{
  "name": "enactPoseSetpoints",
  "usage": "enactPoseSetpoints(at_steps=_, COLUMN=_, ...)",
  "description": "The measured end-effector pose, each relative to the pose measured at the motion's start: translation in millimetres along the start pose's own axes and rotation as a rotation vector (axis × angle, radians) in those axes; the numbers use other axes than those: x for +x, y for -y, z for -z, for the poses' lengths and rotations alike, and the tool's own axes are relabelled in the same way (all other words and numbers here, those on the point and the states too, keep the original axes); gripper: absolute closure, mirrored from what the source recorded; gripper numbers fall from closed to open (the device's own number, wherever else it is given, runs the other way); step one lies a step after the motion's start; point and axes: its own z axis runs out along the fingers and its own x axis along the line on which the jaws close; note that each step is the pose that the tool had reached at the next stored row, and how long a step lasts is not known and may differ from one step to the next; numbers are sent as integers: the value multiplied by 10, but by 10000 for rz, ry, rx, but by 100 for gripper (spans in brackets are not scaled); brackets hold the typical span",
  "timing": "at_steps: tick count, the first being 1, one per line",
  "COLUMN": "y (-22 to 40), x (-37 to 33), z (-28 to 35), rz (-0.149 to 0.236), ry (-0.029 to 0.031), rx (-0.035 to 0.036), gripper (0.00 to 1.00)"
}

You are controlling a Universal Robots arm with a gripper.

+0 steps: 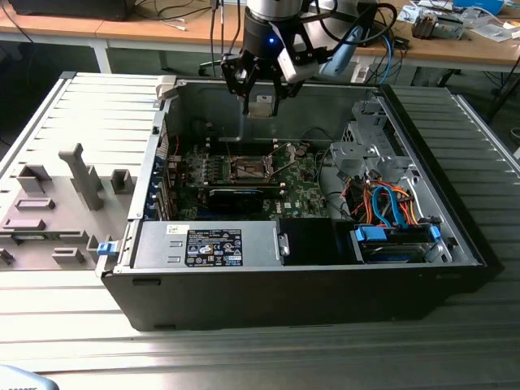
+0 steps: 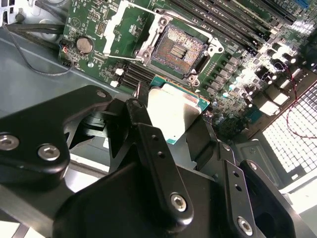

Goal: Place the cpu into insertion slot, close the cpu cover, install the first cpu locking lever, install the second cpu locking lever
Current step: 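Place the cpu into insertion slot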

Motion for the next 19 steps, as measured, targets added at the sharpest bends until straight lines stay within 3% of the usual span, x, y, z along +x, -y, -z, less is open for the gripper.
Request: enactPoseSetpoints(at_steps=19, y=37, x=-2, z=-45, rz=0, ry=0, rx=0, gripper=45)
